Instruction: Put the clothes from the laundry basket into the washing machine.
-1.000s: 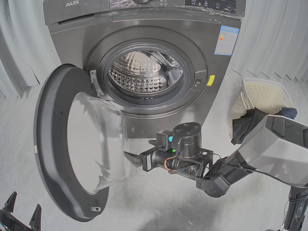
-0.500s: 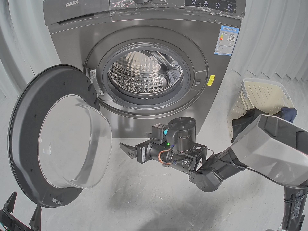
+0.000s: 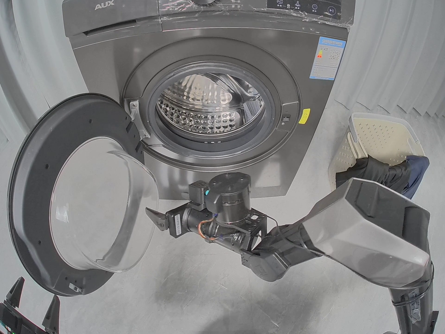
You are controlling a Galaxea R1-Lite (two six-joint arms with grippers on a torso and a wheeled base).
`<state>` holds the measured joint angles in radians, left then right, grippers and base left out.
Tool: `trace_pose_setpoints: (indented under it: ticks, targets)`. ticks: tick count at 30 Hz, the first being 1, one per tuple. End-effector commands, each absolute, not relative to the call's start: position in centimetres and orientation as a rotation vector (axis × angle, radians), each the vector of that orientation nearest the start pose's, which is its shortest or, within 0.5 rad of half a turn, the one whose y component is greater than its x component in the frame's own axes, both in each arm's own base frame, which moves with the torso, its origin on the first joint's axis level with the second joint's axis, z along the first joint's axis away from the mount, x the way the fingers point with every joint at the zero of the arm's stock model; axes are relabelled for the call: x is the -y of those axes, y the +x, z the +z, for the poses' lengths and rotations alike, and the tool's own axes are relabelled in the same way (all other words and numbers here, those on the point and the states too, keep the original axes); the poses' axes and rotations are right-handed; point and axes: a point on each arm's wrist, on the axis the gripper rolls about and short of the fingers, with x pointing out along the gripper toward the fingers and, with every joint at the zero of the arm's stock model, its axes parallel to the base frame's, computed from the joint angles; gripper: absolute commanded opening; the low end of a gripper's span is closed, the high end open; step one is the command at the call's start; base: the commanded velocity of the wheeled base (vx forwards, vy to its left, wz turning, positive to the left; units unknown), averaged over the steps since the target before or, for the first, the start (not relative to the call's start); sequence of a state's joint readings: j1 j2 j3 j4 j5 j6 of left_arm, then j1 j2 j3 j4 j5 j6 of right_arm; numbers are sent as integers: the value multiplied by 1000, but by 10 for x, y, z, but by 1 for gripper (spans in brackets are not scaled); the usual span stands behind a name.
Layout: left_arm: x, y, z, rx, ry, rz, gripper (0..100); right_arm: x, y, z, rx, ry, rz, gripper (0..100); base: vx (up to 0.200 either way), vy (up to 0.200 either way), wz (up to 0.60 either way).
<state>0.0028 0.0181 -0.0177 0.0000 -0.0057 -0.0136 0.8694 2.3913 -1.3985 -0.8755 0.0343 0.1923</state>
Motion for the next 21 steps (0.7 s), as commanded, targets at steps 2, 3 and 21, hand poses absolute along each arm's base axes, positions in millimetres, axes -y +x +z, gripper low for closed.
trace_pose_setpoints:
  ticks: [2,3,21]
  targets:
    - [0,-22,76,-5,-14,-3,100,-398,312,62,-209,123,903,100,0,0,0]
    - [0,-22,76,-5,-14,-3,100,-398,312,62,-209,123,903,100,0,0,0]
    - [0,-22,76,-5,-14,-3,100,-399,320,93,-116,196,853,100,0,0,0]
